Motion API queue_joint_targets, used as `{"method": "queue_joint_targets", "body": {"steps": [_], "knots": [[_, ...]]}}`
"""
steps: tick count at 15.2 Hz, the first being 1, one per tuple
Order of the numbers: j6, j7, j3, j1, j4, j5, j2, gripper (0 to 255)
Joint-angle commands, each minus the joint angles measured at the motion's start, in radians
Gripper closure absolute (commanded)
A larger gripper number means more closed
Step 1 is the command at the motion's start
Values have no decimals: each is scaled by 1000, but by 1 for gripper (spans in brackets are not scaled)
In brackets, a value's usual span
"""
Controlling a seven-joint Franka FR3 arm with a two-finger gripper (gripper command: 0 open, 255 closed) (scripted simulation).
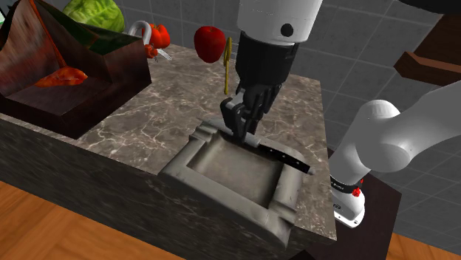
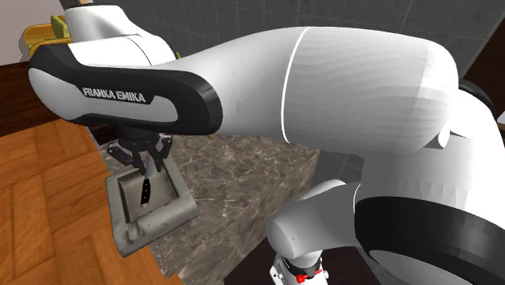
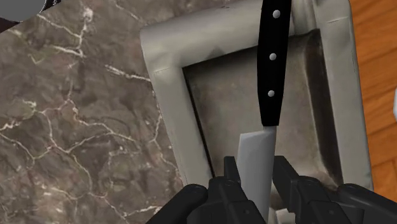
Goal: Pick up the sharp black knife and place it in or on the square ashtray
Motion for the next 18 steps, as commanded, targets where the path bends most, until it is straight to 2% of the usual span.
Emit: {"method": "queue_joint_targets", "body": {"steps": [1,6,13,14,18], "knots": [[23,-2,6,3,-26,6,-4,255],[88,-10,22,8,-93,19,-7,255],[88,-10,22,9,-93,19,-7,255],[89,-10,22,8,-93,19,-6,0],[88,-10,22,9,-93,19,-7,0]]}}
